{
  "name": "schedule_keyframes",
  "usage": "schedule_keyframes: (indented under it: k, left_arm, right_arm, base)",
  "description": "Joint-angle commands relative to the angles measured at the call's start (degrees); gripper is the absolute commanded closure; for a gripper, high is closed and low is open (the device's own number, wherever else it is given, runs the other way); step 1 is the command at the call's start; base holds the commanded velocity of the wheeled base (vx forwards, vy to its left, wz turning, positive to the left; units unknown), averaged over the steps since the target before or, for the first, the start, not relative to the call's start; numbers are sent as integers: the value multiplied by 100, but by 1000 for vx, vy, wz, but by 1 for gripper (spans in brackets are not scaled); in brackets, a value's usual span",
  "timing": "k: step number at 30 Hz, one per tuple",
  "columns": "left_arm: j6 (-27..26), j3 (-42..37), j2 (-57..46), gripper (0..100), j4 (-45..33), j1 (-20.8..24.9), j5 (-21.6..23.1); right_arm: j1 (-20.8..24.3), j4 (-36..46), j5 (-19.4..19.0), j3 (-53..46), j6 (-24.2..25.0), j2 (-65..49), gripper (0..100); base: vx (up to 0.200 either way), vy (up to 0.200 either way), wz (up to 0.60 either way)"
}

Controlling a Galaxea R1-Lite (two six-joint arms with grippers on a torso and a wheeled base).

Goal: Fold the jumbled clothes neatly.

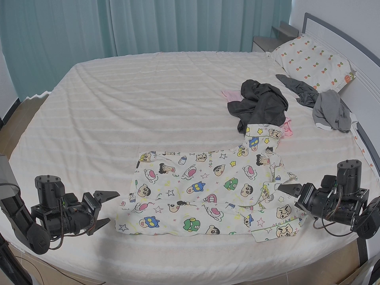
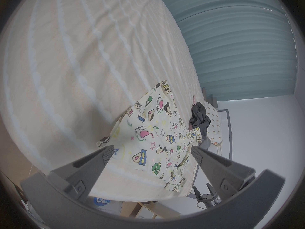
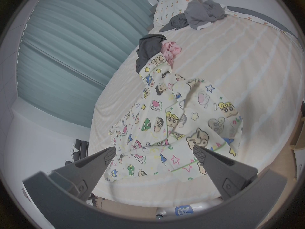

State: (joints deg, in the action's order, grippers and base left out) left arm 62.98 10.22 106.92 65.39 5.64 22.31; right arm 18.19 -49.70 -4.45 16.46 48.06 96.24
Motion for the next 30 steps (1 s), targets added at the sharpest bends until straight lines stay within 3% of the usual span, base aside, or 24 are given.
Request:
schedule_keyframes:
  k: [1, 14, 20, 26, 30]
  left_arm:
    - [4, 7, 4, 0, 0, 51, -7]
    - [-5, 16, 21, 0, 0, 60, -34]
    - [-5, 16, 13, 0, 9, 104, -34]
    - [-40, 95, 57, 0, 114, 174, -60]
    - [-567, 525, 470, 0, 589, 139, -201]
  right_arm:
    - [18, -5, 6, -72, -15, -299, 0]
    - [255, -5, 14, -20, -15, -299, 0]
    - [264, -13, 14, -29, -15, -282, 0]
    - [282, -22, 14, -72, -24, -282, 0]
    - [308, 4, 23, -90, -235, -308, 0]
  base:
    - [0, 0, 0]
    - [0, 0, 0]
    - [200, 0, 0]
    - [0, 0, 0]
    - [0, 0, 0]
